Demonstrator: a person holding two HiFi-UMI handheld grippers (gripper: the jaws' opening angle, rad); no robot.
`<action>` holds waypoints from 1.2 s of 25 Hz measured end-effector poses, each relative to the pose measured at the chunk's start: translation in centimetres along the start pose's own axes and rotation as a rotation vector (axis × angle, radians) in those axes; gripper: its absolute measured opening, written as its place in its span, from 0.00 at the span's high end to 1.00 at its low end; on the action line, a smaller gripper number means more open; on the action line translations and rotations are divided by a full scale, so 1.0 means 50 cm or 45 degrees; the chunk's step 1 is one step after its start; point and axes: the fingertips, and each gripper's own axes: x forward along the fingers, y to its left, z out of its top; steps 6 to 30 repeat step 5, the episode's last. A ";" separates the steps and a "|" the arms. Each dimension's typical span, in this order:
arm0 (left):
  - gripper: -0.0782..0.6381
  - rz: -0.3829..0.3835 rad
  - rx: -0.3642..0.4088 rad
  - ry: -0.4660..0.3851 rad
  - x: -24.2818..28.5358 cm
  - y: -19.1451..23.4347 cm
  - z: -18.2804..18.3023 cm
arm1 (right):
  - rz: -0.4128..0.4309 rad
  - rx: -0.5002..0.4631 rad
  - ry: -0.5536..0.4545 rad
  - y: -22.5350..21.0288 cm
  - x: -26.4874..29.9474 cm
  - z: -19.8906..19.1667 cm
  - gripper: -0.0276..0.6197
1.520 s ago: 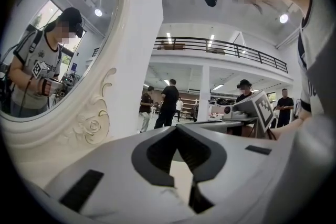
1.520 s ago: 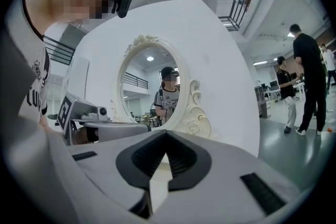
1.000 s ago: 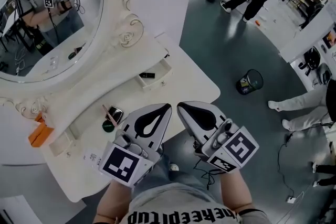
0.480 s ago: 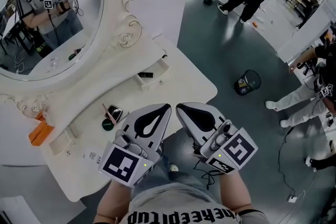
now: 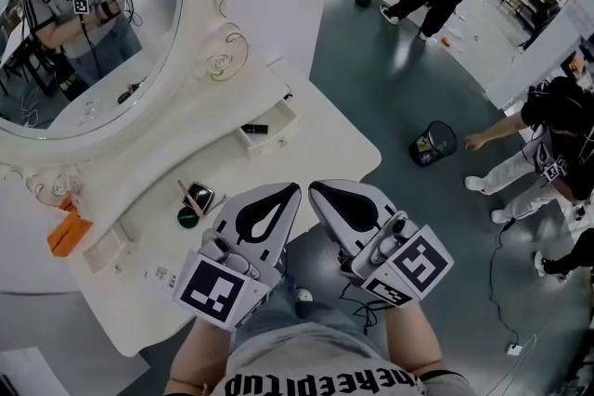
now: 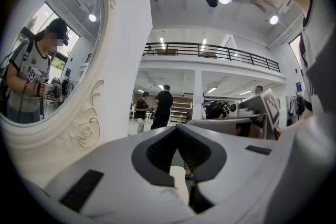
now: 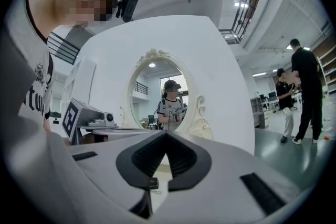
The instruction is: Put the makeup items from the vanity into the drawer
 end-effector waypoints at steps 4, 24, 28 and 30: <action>0.86 0.006 0.013 -0.021 -0.005 0.002 0.004 | 0.001 0.000 -0.002 0.005 -0.002 0.001 0.94; 0.86 0.008 0.023 -0.035 -0.006 0.003 0.007 | 0.001 -0.001 -0.002 0.006 -0.002 0.001 0.94; 0.86 0.008 0.023 -0.035 -0.006 0.003 0.007 | 0.001 -0.001 -0.002 0.006 -0.002 0.001 0.94; 0.86 0.008 0.023 -0.035 -0.006 0.003 0.007 | 0.001 -0.001 -0.002 0.006 -0.002 0.001 0.94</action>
